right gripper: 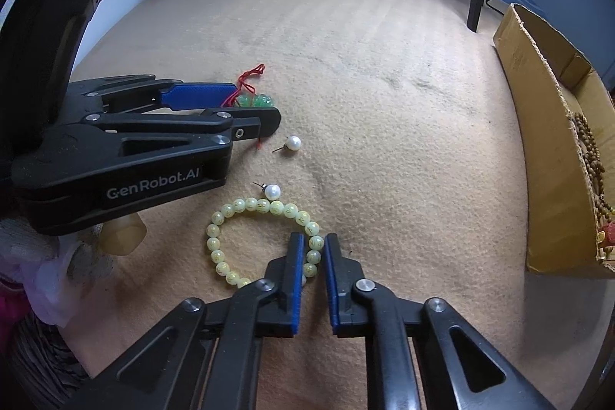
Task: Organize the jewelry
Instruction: 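Grasp the green jade pendant with the left tool while the right tool grasps the yellow bead bracelet, then carry the jade pendant and yellow bracelet into the cardboard box and release both, then move both open tools back toward the two pearl earrings on the blanket, then pinch one pearl earring with the right tool while the left tool pinches the other, then carry both pearl earrings into the cardboard box and open both tools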
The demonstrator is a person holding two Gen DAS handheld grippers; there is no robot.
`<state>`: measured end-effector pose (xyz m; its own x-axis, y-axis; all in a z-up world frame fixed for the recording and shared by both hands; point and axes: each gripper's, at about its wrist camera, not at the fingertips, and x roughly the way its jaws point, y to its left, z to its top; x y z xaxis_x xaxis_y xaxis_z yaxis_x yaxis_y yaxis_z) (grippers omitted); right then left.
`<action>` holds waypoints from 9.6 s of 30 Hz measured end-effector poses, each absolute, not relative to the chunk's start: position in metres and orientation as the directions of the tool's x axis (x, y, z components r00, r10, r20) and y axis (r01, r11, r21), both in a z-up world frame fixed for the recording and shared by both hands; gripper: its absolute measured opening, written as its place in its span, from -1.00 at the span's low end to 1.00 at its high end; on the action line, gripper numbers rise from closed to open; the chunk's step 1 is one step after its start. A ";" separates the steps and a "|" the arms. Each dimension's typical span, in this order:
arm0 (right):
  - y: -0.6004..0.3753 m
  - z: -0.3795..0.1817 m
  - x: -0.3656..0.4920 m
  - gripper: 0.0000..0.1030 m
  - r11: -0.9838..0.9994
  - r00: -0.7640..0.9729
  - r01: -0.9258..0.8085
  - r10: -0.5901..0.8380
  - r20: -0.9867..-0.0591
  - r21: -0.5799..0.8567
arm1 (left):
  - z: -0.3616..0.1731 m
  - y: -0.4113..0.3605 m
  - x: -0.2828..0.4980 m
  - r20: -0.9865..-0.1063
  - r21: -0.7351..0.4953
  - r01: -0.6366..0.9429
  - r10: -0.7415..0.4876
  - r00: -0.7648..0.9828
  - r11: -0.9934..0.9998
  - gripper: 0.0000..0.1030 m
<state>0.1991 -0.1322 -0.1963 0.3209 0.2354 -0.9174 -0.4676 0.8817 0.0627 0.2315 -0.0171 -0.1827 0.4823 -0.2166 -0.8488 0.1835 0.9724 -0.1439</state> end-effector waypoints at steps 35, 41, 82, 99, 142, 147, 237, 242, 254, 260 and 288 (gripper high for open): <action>-0.163 -0.103 0.182 -0.90 0.909 0.533 -0.411 0.296 -0.792 0.063 | -0.114 -0.003 0.213 -0.747 -0.243 0.180 -0.302 0.593 0.953 -0.40; -0.181 -0.083 0.187 -0.90 0.925 0.579 -0.371 0.299 -0.759 0.080 | -0.096 -0.011 0.213 -0.721 -0.261 0.205 -0.331 0.609 0.943 -0.39; -0.333 -0.071 0.241 -0.90 0.976 0.650 -0.088 0.206 -0.732 0.197 | -0.042 -0.167 0.296 -0.657 -0.259 0.387 -0.455 0.601 0.885 -0.40; -0.342 -0.101 0.260 -0.90 0.980 0.601 -0.050 0.184 -0.778 0.194 | -0.082 -0.196 0.317 -0.714 -0.264 0.383 -0.446 0.540 0.885 -0.40; -0.332 -0.080 0.244 0.58 0.988 0.641 -0.022 0.132 -0.756 0.154 | -0.056 -0.156 0.294 -0.703 -0.230 0.332 -0.392 0.593 0.915 -0.12; -0.322 -0.075 0.238 0.67 0.987 0.647 -0.051 0.147 -0.748 0.150 | -0.046 -0.136 0.283 -0.693 -0.213 0.326 -0.378 0.614 0.921 -0.12; -0.150 -0.190 0.211 -0.81 0.892 0.444 -0.451 0.229 -0.866 0.005 | -0.168 -0.046 0.223 -0.835 -0.240 0.341 -0.372 0.406 0.909 -0.56; -0.150 -0.190 0.212 -0.81 0.892 0.444 -0.452 0.226 -0.867 0.001 | -0.176 -0.054 0.222 -0.845 -0.188 0.356 -0.336 0.416 0.915 -0.62; -0.150 -0.184 0.210 -0.82 0.894 0.468 -0.448 0.224 -0.855 -0.011 | -0.175 -0.056 0.221 -0.839 -0.145 0.347 -0.301 0.454 0.927 -0.88; -0.159 -0.161 0.209 -0.82 0.903 0.510 -0.430 0.245 -0.825 0.002 | -0.160 -0.047 0.221 -0.817 -0.172 0.319 -0.316 0.483 0.932 -0.88; -0.275 -0.068 0.244 -0.82 0.979 0.717 -0.184 0.193 -0.670 0.085 | -0.074 -0.103 0.260 -0.676 -0.277 0.354 -0.443 0.589 0.893 -0.88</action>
